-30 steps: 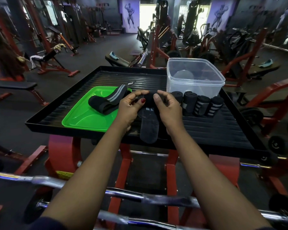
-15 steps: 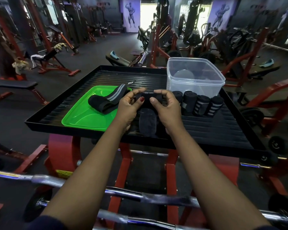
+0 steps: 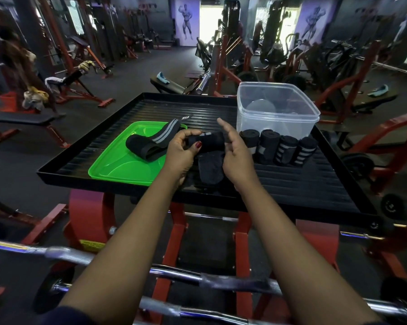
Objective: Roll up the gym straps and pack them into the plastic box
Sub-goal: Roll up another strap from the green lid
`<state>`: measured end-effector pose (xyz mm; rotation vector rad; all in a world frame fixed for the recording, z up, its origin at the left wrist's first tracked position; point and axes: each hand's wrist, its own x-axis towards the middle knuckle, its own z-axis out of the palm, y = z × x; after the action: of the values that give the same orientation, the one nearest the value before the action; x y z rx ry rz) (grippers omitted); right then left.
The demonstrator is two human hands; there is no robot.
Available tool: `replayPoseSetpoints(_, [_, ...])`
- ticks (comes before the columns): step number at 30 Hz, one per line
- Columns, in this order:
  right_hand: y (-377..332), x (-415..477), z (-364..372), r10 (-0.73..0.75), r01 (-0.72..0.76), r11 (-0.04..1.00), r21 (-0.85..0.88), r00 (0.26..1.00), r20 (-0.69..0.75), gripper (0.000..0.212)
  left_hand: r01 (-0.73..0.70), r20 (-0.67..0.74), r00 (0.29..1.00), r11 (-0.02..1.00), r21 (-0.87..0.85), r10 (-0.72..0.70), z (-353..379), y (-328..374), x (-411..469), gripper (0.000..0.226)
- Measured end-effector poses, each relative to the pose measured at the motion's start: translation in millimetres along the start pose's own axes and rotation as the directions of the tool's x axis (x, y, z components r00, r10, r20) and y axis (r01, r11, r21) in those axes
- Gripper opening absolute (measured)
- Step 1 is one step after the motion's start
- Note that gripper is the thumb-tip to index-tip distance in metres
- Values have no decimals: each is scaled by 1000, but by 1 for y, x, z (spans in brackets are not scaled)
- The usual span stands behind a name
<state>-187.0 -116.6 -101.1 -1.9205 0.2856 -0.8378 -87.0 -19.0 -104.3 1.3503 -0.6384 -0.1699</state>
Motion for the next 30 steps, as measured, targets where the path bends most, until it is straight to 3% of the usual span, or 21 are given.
replayPoseSetpoints(3, [7, 2, -1, -94, 112, 961, -254, 992, 83, 83, 78, -85, 993, 997, -30, -80, -1, -3, 3, 27])
replayPoseSetpoints(9, [7, 7, 2, -146, 195, 895, -402, 978, 151, 30, 185, -130, 974, 982, -20, -186, -3, -3, 4, 23])
replayPoseSetpoints(14, [-1, 6, -4, -218, 308, 824, -475, 947, 236, 21, 228, -90, 969, 973, -36, -231, 0, 8, -2, 24])
replayPoseSetpoints(21, [-11, -2, -5, -246, 245, 733, -635, 965, 88, 21, 399, 8, 916, 909, -121, -401, 4, 18, -10, 35])
replayPoseSetpoints(26, [-12, -4, -4, -161, 92, 791, -605, 985, -61, 35, 422, 52, 906, 892, -163, -419, 7, 24, -19, 29])
replayPoseSetpoints(30, [-9, -4, -4, -169, 83, 826, -558, 980, -105, 34, 442, 123, 897, 872, -210, -424, 4, 22, -20, 27])
